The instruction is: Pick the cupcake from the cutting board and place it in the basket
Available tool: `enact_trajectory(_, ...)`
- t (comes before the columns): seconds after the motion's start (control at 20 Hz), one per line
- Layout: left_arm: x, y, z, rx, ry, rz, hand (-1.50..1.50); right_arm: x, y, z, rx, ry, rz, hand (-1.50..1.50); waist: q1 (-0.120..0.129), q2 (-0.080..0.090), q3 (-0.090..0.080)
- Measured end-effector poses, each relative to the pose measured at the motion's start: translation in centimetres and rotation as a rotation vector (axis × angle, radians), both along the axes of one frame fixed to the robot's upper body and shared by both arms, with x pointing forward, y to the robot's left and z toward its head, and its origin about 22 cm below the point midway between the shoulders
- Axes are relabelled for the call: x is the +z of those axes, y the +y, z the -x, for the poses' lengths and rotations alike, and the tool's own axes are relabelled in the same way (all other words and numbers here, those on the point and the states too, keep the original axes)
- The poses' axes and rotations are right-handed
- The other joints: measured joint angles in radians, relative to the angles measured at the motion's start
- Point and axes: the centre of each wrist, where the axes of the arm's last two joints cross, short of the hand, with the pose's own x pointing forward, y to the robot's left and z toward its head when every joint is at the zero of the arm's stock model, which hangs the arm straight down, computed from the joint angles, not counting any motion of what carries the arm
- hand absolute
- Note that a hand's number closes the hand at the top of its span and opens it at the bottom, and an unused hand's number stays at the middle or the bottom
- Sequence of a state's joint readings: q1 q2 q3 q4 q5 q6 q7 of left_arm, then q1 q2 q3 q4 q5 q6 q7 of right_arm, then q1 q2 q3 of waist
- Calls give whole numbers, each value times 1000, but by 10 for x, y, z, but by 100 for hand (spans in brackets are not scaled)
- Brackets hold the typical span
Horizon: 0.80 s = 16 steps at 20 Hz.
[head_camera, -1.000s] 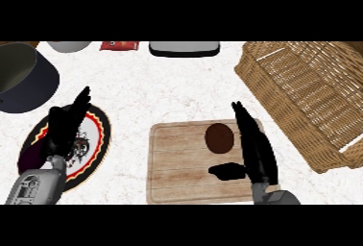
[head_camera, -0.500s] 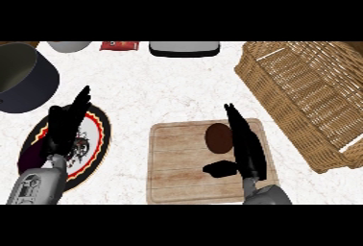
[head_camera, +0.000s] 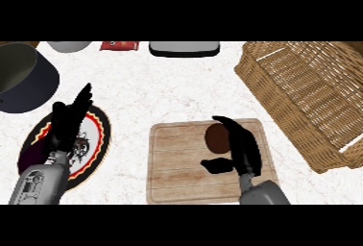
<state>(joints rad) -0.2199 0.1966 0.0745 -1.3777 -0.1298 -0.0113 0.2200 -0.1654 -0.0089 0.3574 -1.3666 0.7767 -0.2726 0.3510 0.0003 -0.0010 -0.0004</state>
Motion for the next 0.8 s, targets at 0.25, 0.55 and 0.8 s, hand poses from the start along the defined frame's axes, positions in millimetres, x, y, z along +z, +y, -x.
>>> enact_trajectory(0.25,2,-1,2,-1,-1,2,0,-1,5,-4,17,-55,100,150,0,-3,-1)
enact_trajectory(0.55,4,0,0,-17,2,5,0,4,8,-12,214,-35,354,150,7,-9,-6)
enact_trajectory(0.8,2,-3,-1,-23,1,3,0,11,15,-19,427,9,605,150,12,-13,-9)
